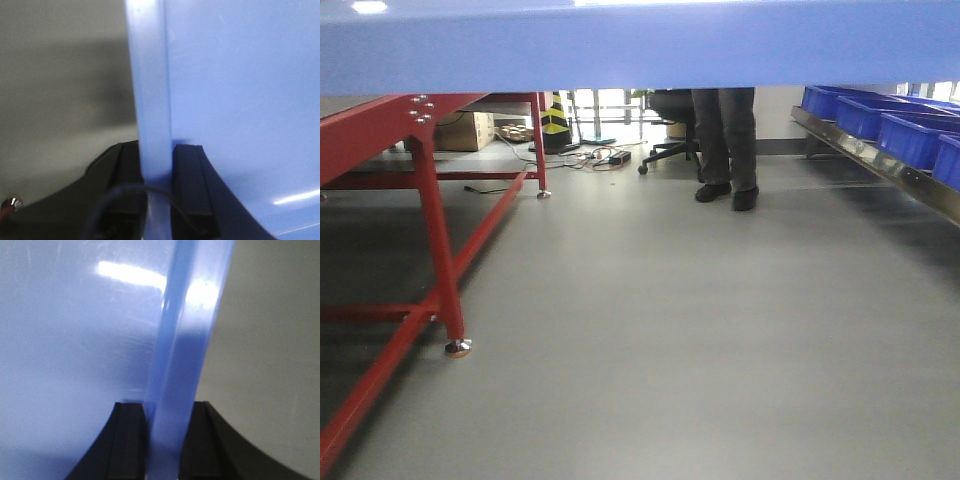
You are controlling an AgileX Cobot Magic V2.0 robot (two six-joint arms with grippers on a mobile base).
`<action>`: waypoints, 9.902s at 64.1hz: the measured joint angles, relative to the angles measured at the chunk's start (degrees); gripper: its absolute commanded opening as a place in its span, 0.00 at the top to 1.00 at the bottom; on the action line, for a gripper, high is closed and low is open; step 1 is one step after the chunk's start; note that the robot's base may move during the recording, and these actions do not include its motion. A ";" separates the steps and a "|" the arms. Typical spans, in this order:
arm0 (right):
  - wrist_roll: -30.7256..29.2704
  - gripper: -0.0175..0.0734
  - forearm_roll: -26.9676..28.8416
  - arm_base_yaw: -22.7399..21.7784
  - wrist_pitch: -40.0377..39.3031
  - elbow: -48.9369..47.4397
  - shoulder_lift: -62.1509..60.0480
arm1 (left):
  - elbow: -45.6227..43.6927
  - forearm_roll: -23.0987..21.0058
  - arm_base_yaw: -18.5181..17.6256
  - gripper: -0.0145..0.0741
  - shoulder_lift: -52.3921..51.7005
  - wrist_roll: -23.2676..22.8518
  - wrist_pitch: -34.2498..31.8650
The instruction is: Grab blue tray and place on right shelf
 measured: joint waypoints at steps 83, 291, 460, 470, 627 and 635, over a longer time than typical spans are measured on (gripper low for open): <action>0.00 0.75 -0.73 0.00 0.12 0.00 0.00 | 0.00 -1.59 0.00 0.89 0.00 0.00 0.59; 0.00 0.75 -1.13 0.00 0.12 0.00 0.00 | 0.00 -2.52 0.10 0.89 0.00 0.00 0.92; -2.55 0.75 -3.92 -4.64 -6.71 -27.34 26.19 | -23.35 -1.65 17.44 0.89 21.34 13.93 -1.74; -2.42 0.75 -3.50 -6.26 -7.66 -27.44 32.29 | -23.55 -1.65 17.80 0.89 26.37 14.58 -2.42; -12.92 0.75 -8.45 1.85 -48.10 42.14 -46.19 | 40.08 -5.89 17.57 0.89 -57.75 20.65 -33.99; -12.92 0.75 -8.45 1.85 -48.14 42.14 -46.19 | 40.08 -5.89 17.57 0.89 -57.75 20.65 -34.10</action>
